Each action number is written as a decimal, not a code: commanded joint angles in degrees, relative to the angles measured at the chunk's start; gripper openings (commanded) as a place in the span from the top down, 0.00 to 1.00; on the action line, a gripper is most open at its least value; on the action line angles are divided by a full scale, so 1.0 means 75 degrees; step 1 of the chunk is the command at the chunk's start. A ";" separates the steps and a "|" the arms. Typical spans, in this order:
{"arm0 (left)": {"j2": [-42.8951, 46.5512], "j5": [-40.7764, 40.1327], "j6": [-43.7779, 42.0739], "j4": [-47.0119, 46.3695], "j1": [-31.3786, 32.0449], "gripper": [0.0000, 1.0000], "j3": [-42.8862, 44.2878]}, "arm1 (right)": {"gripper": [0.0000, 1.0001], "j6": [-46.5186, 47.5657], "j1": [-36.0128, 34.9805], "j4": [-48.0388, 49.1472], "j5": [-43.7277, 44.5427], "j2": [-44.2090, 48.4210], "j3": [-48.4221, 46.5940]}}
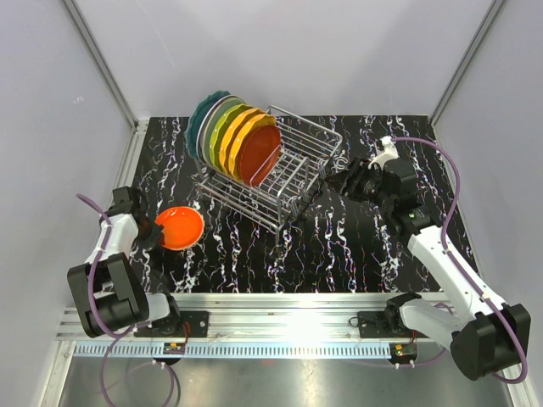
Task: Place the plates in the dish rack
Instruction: Grab a plate with the left arm, then insert the plate into the dish rack, then grab a plate with the left arm
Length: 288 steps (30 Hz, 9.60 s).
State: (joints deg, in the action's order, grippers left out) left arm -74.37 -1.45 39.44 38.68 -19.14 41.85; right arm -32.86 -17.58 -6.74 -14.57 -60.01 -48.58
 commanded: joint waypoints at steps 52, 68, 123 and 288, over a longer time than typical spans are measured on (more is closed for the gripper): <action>0.3658 -0.1271 -0.2164 0.2963 0.4496 1.00 0.3853 | 0.68 0.0480 -0.2223 0.0243 -0.0765 0.0338 -0.1151; 0.3554 0.0004 -0.2868 0.3070 0.5352 1.00 0.6161 | 0.69 0.0913 -0.4921 0.0056 0.0629 -0.1982 -0.3693; -0.1932 -0.5865 -0.4474 0.2109 1.0602 1.00 0.9549 | 0.62 0.0069 -0.2378 0.0289 0.0337 -0.3670 -0.4246; 0.4618 0.0556 -0.0488 0.0737 0.1097 1.00 0.0209 | 0.61 0.0281 -0.0620 -0.0074 -0.0284 0.0430 -0.0695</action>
State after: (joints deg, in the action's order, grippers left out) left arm -41.12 -0.43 40.18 42.89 -11.60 39.11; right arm -29.36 -22.50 -9.28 -14.31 -58.57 -52.16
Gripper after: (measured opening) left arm 0.067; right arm 0.397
